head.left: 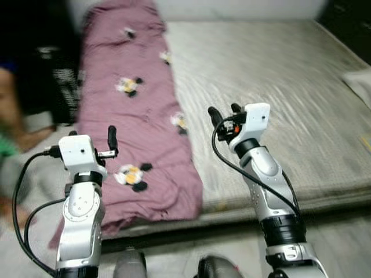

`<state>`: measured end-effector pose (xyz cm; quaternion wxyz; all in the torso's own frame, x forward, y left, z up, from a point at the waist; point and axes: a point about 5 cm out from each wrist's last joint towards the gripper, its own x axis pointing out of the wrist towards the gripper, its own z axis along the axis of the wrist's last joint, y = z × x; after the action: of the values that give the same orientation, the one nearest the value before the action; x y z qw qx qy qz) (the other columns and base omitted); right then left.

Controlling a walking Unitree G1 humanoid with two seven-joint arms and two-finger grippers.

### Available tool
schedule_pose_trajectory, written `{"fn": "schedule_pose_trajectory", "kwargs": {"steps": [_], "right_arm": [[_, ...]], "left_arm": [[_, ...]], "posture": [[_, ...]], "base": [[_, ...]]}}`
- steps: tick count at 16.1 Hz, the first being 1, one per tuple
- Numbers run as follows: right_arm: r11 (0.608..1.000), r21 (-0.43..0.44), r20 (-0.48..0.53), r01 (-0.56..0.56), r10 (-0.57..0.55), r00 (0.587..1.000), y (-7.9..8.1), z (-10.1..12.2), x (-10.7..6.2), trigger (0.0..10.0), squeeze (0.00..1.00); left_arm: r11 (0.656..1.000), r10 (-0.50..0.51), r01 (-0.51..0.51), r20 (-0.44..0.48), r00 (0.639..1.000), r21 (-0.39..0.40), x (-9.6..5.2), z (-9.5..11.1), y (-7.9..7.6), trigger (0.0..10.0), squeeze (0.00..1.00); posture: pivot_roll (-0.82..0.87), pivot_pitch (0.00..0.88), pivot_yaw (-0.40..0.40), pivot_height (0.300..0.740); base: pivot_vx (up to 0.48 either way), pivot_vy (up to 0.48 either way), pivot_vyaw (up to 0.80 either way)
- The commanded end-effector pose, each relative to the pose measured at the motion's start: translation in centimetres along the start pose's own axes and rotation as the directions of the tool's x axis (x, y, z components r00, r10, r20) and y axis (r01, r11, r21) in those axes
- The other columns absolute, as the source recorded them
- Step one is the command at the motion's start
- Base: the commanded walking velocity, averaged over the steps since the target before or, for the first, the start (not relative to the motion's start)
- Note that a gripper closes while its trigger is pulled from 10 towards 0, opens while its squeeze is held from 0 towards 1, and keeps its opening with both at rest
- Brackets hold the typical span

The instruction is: Clean up the room

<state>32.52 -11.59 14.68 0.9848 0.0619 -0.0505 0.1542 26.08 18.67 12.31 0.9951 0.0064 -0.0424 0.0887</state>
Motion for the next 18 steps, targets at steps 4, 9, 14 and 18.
{"fn": "schedule_pose_trajectory", "kwargs": {"steps": [4,9,14,18], "right_arm": [[1.000,-0.018,-0.011,-0.010,0.009,1.000,-0.17,-0.30,-0.23,10.0,0.00],[0.999,-0.028,-0.004,-0.024,0.024,1.000,0.01,-0.15,-0.09,10.0,0.00],[0.998,-0.056,-0.008,-0.009,0.009,1.000,-0.32,-0.40,-0.46,10.0,0.00],[0.997,-0.072,-0.007,-0.020,0.020,1.000,-0.09,-0.54,-0.45,10.0,0.00]], "left_arm": [[1.000,-0.012,0.012,-0.023,1.000,-0.003,0.00,-0.32,-0.25,10.0,0.00],[1.000,-0.021,0.020,-0.027,0.999,-0.023,0.07,-0.38,-0.43,10.0,0.00],[0.999,-0.023,0.022,-0.033,0.999,-0.036,0.04,-0.48,-0.52,10.0,0.00],[0.999,-0.018,0.017,-0.033,0.999,-0.038,0.20,-0.42,-0.42,10.0,0.00]], "posture": [[-0.02,0.000,-0.055,0.740],[-0.02,0.000,-0.062,0.740],[-0.02,0.000,-0.074,0.740],[-0.02,0.000,-0.068,0.740]], "base": [[0.000,0.000,0.00],[0.000,0.000,0.00],[0.000,0.480,0.00],[0.000,0.480,0.00]]}}
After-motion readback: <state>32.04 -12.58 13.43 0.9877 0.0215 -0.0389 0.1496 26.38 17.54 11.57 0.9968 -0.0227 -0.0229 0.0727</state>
